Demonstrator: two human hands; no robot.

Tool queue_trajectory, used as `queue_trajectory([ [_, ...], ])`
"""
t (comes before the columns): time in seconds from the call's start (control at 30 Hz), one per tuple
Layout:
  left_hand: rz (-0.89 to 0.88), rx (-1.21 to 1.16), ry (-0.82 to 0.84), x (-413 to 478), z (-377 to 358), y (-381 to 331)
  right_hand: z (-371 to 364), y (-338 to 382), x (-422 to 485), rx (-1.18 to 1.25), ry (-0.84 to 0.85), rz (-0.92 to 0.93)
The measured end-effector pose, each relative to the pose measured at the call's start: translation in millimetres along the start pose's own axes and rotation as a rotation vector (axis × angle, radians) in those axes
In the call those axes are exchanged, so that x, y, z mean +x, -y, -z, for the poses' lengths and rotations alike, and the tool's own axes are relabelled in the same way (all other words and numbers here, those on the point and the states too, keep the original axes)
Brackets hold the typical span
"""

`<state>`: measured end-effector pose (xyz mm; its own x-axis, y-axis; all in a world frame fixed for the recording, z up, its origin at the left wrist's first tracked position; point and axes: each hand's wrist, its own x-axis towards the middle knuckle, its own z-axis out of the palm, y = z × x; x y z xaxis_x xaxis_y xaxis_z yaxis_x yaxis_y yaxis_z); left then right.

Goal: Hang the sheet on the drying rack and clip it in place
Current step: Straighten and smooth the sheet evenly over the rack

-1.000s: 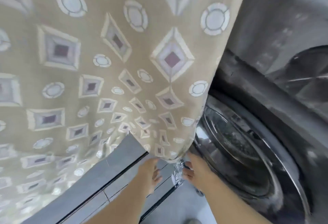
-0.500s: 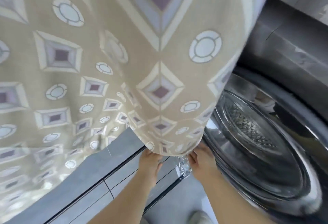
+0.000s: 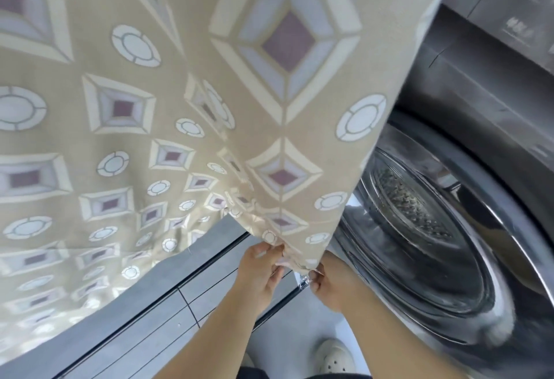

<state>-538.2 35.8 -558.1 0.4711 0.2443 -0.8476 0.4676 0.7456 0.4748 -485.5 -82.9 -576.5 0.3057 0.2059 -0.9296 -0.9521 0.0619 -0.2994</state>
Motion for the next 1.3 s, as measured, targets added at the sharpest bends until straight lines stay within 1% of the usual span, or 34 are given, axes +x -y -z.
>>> queue_trajectory([
  [0.03,-0.015,0.0,-0.037,0.3,0.1,2.3,1.4,-0.8,-1.0,0.028,0.003,0.002],
  [0.13,-0.056,0.084,-0.136,-0.1,-1.3,7.0,4.6,-2.7,-3.5,0.225,0.029,0.007],
  [0.2,-0.033,0.122,-0.181,-6.5,-5.8,5.2,6.0,-3.8,-6.2,0.303,0.043,0.031],
  [0.23,-0.012,0.123,-0.171,-12.5,-9.0,3.0,7.1,-4.6,-8.5,0.319,0.052,0.041],
  [0.3,0.024,0.025,-0.092,-23.5,-15.0,-2.3,8.1,-6.3,-12.9,0.324,0.074,0.05],
  [0.37,0.039,-0.083,0.032,-33.3,-19.8,-7.7,9.0,-7.9,-16.4,0.305,0.095,0.046],
  [0.4,0.039,-0.098,0.088,-35.7,-20.6,-8.6,9.3,-8.8,-18.1,0.3,0.09,0.045],
  [0.47,0.04,-0.061,0.161,-42.5,-24.0,-12.0,9.7,-9.5,-22.8,0.322,0.078,0.043],
  [0.53,0.033,0.031,0.185,-49.8,-26.6,-12.1,9.2,-10.7,-31.7,0.33,0.077,0.028],
  [0.6,0.06,0.121,0.171,-57.3,-30.1,-10.3,8.2,-11.7,-41.9,0.293,0.076,0.001],
  [0.67,0.135,0.133,0.118,-62.4,-34.3,-9.2,7.7,-12.7,-48.3,0.247,0.063,-0.014],
  [0.8,0.254,0.121,-0.069,-55.5,-36.1,-7.0,11.4,-14.3,-57.0,0.262,0.064,-0.02],
  [0.87,0.286,0.072,-0.141,-48.6,-26.5,-1.5,16.7,-17.9,-61.6,0.293,0.017,-0.03],
  [0.93,0.293,0.08,-0.182,-44.4,-14.2,6.8,23.0,-21.9,-63.2,0.297,-0.041,-0.049],
  [1.03,0.251,0.194,-0.242,-40.7,-0.9,18.2,34.0,-29.0,-56.0,0.305,-0.089,-0.069],
  [1.1,0.227,0.2,-0.249,-34.2,3.8,23.1,37.0,-32.1,-47.4,0.353,-0.081,-0.059],
  [1.2,0.204,0.033,-0.194,-21.4,1.6,23.3,30.7,-31.3,-36.4,0.463,-0.026,-0.024],
  [1.3,0.129,-0.151,-0.13,-14.1,-6.6,19.1,21.3,-28.2,-26.1,0.583,0.012,-0.006],
])
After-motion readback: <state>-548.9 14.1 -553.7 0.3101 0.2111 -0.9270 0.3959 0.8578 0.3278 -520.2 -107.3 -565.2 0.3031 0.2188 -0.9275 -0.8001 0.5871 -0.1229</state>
